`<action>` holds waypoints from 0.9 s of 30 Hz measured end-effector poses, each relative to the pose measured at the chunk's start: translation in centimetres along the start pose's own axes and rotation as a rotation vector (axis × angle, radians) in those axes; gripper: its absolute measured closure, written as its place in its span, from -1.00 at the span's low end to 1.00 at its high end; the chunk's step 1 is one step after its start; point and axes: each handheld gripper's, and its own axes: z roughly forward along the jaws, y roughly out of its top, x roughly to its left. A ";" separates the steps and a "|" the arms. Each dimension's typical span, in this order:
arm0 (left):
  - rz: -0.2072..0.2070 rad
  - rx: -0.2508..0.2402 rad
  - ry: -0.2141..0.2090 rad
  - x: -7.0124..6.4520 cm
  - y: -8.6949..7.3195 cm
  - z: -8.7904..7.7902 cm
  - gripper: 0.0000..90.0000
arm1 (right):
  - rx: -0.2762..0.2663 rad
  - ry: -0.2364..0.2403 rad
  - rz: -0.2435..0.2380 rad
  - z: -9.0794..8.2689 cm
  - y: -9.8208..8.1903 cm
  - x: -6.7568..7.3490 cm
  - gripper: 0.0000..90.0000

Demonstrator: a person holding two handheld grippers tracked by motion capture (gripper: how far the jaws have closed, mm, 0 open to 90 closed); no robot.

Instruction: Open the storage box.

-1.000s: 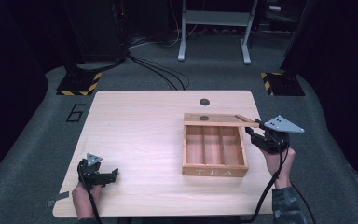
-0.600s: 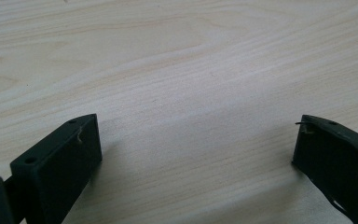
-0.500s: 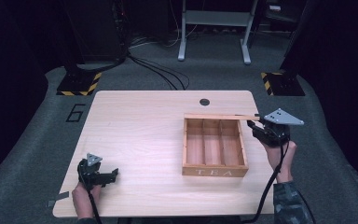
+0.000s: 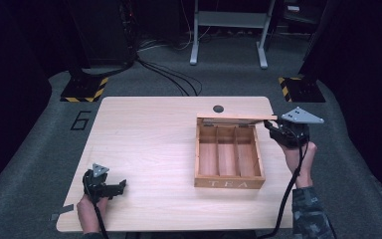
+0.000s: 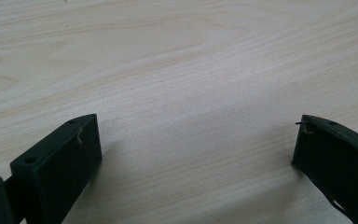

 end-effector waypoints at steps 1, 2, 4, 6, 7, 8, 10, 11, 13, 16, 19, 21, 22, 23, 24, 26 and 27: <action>0.000 0.000 0.000 0.0 0.0 0.0 -0.98 | 0.004 -0.001 0.005 0.0 0.1 0.0 0.39; 0.001 0.000 0.001 0.0 0.0 0.0 -0.98 | 0.003 -0.002 -0.002 0.1 0.2 -0.1 0.39; 0.000 0.000 0.001 0.0 0.0 0.0 -0.98 | 0.011 0.002 -0.006 0.2 0.5 -0.2 0.40; 0.000 -0.003 0.004 0.0 0.0 0.0 -0.98 | 0.016 -0.001 -0.005 0.3 0.8 -0.4 0.40; 0.001 0.000 0.000 0.0 0.0 0.0 -0.98 | 0.020 -0.001 -0.007 0.4 0.9 -0.4 0.40; 0.001 0.000 0.000 0.0 0.0 0.0 -0.98 | 0.020 -0.001 -0.007 0.4 0.9 -0.4 0.40; 0.001 0.000 0.000 0.0 0.0 0.0 -0.98 | 0.027 0.003 -0.010 0.5 1.2 -0.6 0.40; -0.001 -0.003 0.003 0.0 0.0 0.0 -0.98 | 0.029 0.002 -0.004 0.6 1.3 -0.6 0.40; 0.000 0.000 0.000 0.0 0.0 0.0 -0.98 | 0.035 0.004 -0.010 0.8 1.7 -0.8 0.41; 0.000 -0.001 0.002 0.0 0.0 0.0 -0.98 | 0.038 0.004 -0.007 1.1 2.0 -1.1 0.41; 0.000 -0.003 0.004 0.0 0.0 0.0 -0.98 | 0.043 0.010 0.001 1.3 2.3 -1.3 0.41; 0.000 0.000 0.000 0.0 0.0 0.0 -0.98 | 0.046 0.011 0.005 1.4 2.5 -1.4 0.41; 0.000 0.000 0.000 0.0 0.0 0.0 -0.98 | 0.046 0.012 -0.001 1.5 2.7 -1.5 0.41; 0.001 0.000 0.001 0.0 0.0 0.0 -0.98 | 0.045 0.009 0.003 1.6 2.8 -1.6 0.42; 0.000 -0.004 0.003 0.0 0.0 0.0 -0.98 | 0.048 0.008 0.006 1.6 2.8 -1.6 0.42; 0.001 0.000 0.001 0.0 0.0 0.0 -0.98 | 0.049 0.010 0.003 1.8 3.0 -1.8 0.42; 0.000 0.000 0.000 0.0 0.0 0.0 -0.98 | 0.051 0.014 -0.001 1.9 3.1 -1.9 0.42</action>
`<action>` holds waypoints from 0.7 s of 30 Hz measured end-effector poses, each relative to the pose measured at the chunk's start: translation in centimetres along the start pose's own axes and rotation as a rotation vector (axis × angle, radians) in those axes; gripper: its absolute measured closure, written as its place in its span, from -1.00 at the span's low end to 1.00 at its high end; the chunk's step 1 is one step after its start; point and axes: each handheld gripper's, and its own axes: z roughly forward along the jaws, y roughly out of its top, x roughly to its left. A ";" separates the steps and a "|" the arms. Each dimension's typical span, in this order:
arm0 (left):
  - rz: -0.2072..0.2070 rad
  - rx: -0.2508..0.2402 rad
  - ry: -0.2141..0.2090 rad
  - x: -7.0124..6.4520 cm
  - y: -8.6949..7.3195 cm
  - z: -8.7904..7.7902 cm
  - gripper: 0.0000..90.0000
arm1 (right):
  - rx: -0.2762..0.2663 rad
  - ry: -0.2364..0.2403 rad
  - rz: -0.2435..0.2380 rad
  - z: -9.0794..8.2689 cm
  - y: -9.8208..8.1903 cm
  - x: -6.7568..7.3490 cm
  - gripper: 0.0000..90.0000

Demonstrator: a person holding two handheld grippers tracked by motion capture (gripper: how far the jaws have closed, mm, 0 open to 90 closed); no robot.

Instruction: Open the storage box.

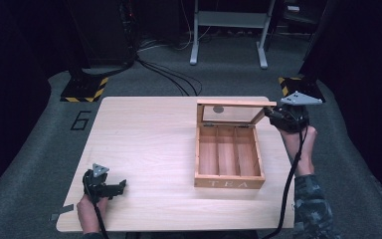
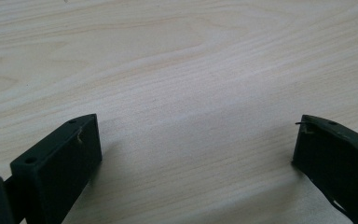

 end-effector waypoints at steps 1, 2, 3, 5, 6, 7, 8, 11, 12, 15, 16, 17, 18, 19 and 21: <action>0.000 0.000 0.001 0.0 0.0 0.0 -0.98 | 0.002 -0.002 0.011 0.1 0.1 0.0 0.42; 0.001 0.000 0.001 0.0 0.0 0.0 -0.98 | 0.003 -0.002 0.004 0.1 0.2 -0.1 0.42; 0.000 0.000 0.000 0.0 0.0 0.0 -0.98 | 0.004 -0.002 0.009 0.2 0.3 -0.1 0.42; 0.001 0.001 0.001 0.0 0.0 0.0 -0.98 | 0.008 -0.003 0.012 0.2 0.4 -0.2 0.42; 0.000 0.000 0.000 0.0 0.0 0.0 -0.98 | 0.008 -0.001 0.014 0.3 0.4 -0.2 0.42; 0.001 0.000 0.001 0.0 0.0 0.0 -0.98 | 0.007 0.000 0.011 0.3 0.4 -0.2 0.42; 0.000 0.000 0.001 0.0 0.0 0.0 -0.98 | 0.005 0.001 0.010 0.3 0.4 -0.3 0.42; 0.000 0.000 0.001 0.0 0.0 0.0 -0.98 | 0.007 0.002 0.008 0.4 0.5 -0.3 0.42; 0.000 0.000 0.000 0.0 0.0 0.0 -0.98 | 0.008 0.002 0.008 0.4 0.5 -0.4 0.42; 0.000 0.000 0.001 0.0 0.0 0.0 -0.98 | 0.007 0.001 0.011 0.5 0.6 -0.4 0.42; 0.000 0.000 0.000 0.0 0.0 0.0 -0.98 | 0.007 0.001 0.011 0.5 0.6 -0.4 0.42; 0.000 0.000 0.000 0.0 0.0 0.0 -0.98 | 0.007 0.001 0.011 0.5 0.6 -0.4 0.42; 0.000 0.000 0.000 0.0 0.0 0.0 -0.98 | 0.006 0.002 0.014 0.5 0.6 -0.4 0.42; -0.002 0.000 0.000 0.0 0.0 0.0 -0.98 | 0.007 0.002 0.014 0.5 0.6 -0.4 0.42; 0.000 0.000 0.001 0.0 0.0 0.0 -0.98 | 0.007 0.002 0.013 0.5 0.6 -0.4 0.42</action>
